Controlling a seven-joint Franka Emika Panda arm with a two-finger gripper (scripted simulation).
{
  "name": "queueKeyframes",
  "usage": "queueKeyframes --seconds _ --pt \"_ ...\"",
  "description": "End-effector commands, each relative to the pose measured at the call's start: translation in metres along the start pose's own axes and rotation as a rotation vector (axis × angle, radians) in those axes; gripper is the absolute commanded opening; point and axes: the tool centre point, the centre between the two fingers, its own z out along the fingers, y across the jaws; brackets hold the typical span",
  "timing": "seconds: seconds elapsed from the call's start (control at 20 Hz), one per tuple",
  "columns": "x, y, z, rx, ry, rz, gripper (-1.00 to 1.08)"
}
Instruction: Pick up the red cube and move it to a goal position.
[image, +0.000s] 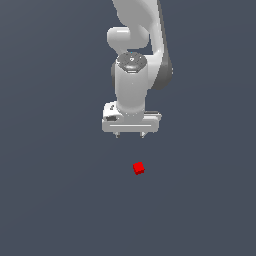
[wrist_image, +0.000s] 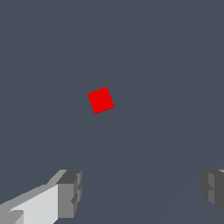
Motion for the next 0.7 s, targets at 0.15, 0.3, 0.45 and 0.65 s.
queueKeyframes --seconds 0.15,0.3,0.45,0.65 --pt "0.001 0.000 0.002 0.000 0.000 -0.004 1.00" --pt "0.004 -0.001 0.008 0.001 -0.001 -0.017 1.00" --pt "0.008 -0.003 0.019 0.001 -0.002 -0.039 1.00" --pt "0.017 -0.007 0.039 0.002 -0.004 -0.080 1.00"
